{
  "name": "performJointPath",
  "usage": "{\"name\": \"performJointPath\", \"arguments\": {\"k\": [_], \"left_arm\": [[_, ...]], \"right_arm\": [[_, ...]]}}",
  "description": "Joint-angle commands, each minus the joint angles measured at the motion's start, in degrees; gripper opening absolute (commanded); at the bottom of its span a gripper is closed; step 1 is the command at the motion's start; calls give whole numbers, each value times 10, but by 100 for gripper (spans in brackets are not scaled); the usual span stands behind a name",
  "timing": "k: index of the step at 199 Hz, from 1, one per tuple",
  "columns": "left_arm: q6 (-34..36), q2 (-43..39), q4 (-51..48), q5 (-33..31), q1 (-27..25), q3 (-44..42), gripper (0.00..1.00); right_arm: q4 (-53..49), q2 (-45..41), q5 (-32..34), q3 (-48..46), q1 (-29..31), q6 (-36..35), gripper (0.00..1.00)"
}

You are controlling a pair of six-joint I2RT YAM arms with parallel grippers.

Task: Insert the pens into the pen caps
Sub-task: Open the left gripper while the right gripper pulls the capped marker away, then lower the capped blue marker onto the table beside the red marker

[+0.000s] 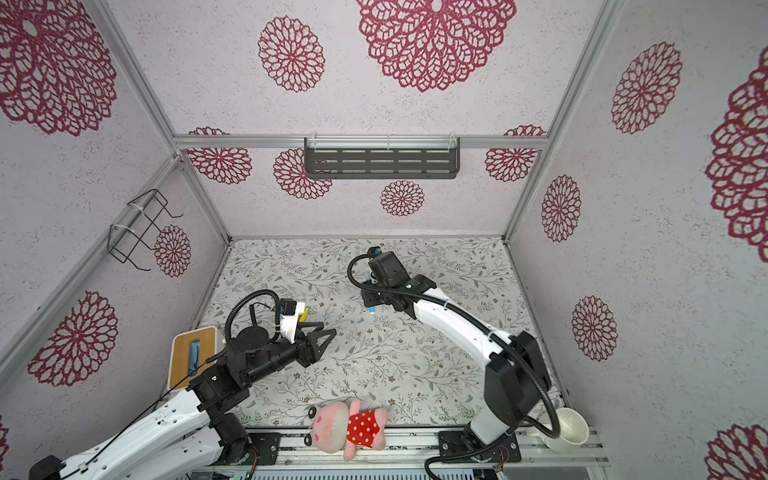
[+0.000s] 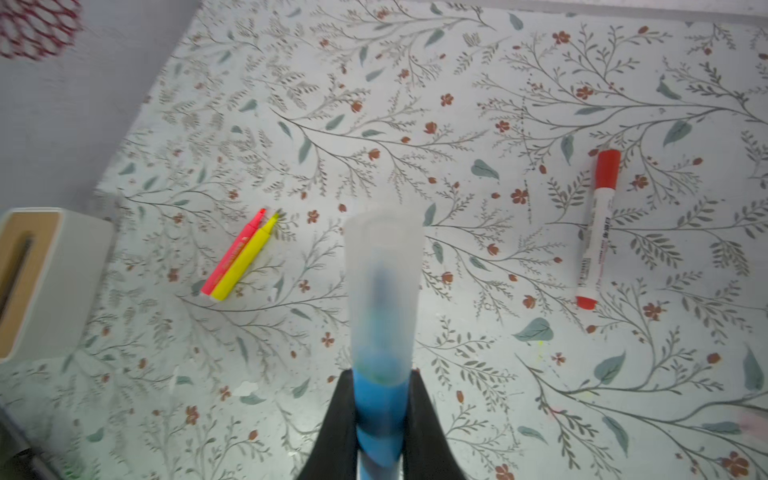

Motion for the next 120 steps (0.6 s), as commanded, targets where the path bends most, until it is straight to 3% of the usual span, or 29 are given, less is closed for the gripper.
{"name": "performJointPath", "arguments": {"k": [1, 71, 120], "left_arm": [[6, -15, -19, -19, -3, -2, 56], [1, -52, -43, -32, -3, -13, 56], [2, -69, -52, -36, -2, -19, 56]], "right_arm": [[-77, 46, 51, 59, -9, -40, 5], [-176, 256, 80, 244, -42, -69, 5], [-228, 354, 104, 336, -56, -79, 5]]}}
